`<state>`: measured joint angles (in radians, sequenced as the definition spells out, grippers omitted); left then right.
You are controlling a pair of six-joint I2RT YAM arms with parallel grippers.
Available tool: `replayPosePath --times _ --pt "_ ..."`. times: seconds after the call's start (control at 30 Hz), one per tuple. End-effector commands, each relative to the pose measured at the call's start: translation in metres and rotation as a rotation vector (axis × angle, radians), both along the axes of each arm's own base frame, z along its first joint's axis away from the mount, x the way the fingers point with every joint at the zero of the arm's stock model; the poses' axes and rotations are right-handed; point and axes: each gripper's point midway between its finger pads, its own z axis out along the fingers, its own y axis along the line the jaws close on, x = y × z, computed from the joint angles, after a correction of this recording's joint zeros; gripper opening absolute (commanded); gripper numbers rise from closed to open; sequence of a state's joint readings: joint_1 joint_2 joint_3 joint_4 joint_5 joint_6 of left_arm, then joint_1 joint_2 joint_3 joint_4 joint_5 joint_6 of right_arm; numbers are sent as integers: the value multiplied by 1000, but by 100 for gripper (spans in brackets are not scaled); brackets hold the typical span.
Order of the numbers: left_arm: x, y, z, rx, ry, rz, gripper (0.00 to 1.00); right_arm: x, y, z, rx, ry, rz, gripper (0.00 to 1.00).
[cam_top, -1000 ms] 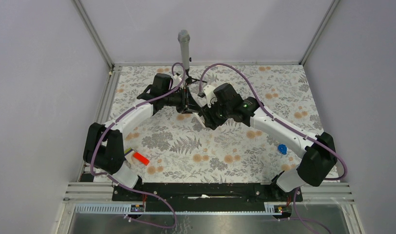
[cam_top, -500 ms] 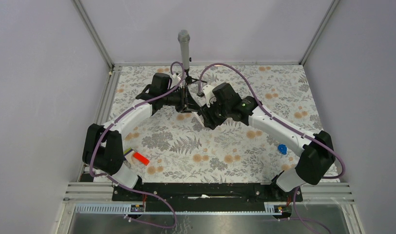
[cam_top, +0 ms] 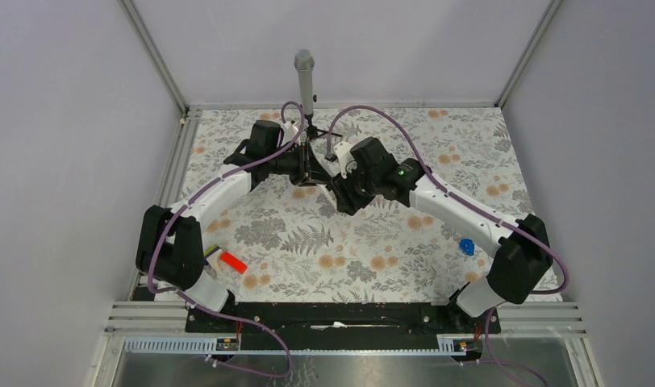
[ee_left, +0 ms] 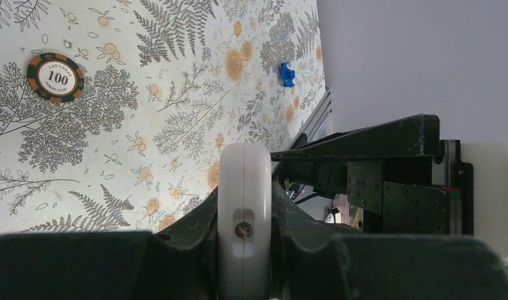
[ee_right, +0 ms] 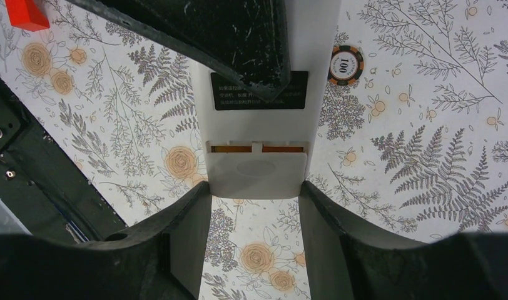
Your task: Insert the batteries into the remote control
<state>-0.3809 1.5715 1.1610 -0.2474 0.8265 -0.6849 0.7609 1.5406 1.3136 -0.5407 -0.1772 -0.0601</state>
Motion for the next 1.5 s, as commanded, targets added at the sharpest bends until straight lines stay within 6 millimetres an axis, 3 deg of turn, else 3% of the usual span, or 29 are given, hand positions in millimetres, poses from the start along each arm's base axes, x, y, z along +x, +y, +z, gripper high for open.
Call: replayPosePath --times 0.0,0.63,1.0,1.47 --pt "-4 -4 45 -84 -121 -42 0 7 6 9 9 -19 -7 47" --pt "-19 -5 48 -108 -110 -112 0 22 13 4 -15 -13 -50 47" --pt "-34 -7 57 -141 31 -145 0 26 11 -6 -75 39 -85 50" --pt "-26 -3 36 -93 87 -100 0 24 11 -3 -80 51 -82 51"
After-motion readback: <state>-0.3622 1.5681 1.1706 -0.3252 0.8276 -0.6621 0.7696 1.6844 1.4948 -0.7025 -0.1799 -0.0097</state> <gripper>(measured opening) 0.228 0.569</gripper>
